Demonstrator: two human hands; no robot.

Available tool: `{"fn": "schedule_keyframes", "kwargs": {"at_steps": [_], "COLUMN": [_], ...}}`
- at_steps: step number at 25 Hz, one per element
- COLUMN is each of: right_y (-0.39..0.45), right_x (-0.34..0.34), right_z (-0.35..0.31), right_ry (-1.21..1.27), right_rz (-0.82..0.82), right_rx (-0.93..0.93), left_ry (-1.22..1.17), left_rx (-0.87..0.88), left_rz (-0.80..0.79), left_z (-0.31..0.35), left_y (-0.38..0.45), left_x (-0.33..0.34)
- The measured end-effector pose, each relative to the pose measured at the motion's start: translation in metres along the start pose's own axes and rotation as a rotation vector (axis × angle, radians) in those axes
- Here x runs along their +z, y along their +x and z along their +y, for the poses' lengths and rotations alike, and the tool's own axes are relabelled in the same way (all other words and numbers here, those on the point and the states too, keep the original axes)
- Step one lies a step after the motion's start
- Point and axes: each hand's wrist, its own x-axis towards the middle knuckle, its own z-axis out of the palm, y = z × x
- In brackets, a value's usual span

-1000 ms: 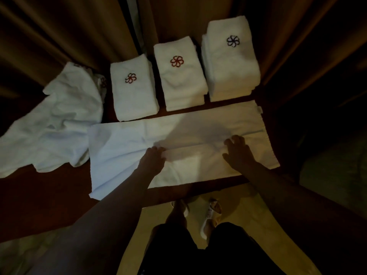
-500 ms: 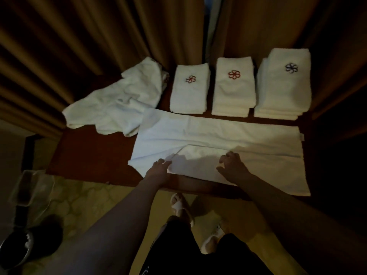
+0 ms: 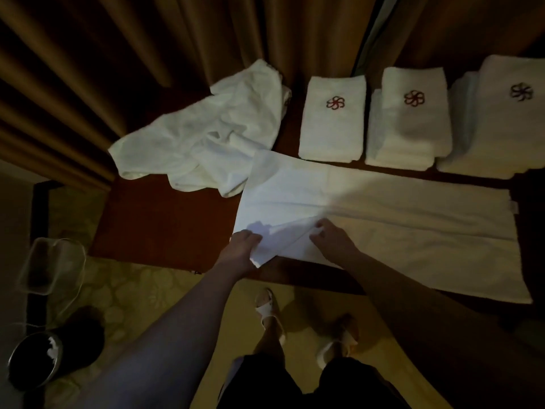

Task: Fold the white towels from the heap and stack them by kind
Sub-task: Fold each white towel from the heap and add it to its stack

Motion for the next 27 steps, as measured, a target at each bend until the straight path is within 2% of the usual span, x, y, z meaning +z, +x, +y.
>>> {"fn": "schedule_keyframes", "kwargs": {"at_steps": [3, 9, 10, 13, 16, 18, 20, 22, 25, 27], "right_y": [0.018, 0.042, 0.042, 0.038, 0.04, 0.041, 0.042, 0.043, 0.047, 0.051], "right_x": [0.02, 0.044, 0.046, 0.047, 0.042, 0.038, 0.039, 0.043, 0.052, 0.056], "right_z": [-0.023, -0.046, -0.049, -0.061, -0.078, -0.089, -0.098, -0.101, -0.099, -0.098], "right_ry": [0.198, 0.507, 0.595, 0.905, 1.135, 1.224, 1.27, 1.243, 1.3, 1.328], "right_rz": [0.062, 0.197, 0.199, 0.075, -0.007, -0.058, -0.093, -0.112, -0.14, -0.156], "right_rx": [0.121, 0.279, 0.312, 0.362, 0.328, 0.315, 0.317, 0.322, 0.295, 0.274], "left_ry": [0.018, 0.115, 0.101, -0.012, -0.2, -0.408, -0.51, -0.496, -0.25, -0.239], "left_rx": [0.078, 0.205, 0.216, 0.222, 0.154, 0.018, -0.072, -0.107, -0.093, -0.129], "left_rz": [-0.067, 0.036, 0.029, -0.001, 0.088, 0.15, 0.145, 0.123, 0.073, 0.139], "left_z": [-0.02, -0.05, -0.052, -0.055, -0.055, -0.051, -0.048, -0.044, -0.045, -0.042], "left_y": [0.012, 0.023, 0.022, 0.022, 0.024, 0.03, 0.037, 0.042, 0.05, 0.053], "left_x": [0.0, -0.007, -0.007, -0.009, -0.008, -0.012, -0.017, -0.024, -0.025, -0.026]}}
